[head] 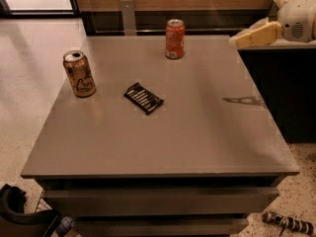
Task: Knock coke can over
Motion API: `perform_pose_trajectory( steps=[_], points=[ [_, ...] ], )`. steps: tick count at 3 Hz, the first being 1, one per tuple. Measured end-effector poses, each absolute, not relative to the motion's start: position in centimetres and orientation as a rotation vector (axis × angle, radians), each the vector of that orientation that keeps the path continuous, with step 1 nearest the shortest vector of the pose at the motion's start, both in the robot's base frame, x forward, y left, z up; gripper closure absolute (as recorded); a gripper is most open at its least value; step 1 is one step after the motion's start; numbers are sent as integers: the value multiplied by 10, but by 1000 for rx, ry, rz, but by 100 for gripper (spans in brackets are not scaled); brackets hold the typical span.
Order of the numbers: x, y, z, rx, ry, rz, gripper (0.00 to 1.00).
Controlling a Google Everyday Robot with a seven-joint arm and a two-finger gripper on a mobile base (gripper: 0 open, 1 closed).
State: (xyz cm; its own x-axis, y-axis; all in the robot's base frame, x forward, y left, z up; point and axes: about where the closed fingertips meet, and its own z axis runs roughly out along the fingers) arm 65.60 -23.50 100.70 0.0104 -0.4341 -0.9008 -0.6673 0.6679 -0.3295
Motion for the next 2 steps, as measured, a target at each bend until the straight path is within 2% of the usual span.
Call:
perform_pose_trajectory(
  steps=[2],
  points=[
    [664, -231, 1004, -898, 1610, 269, 0]
  ],
)
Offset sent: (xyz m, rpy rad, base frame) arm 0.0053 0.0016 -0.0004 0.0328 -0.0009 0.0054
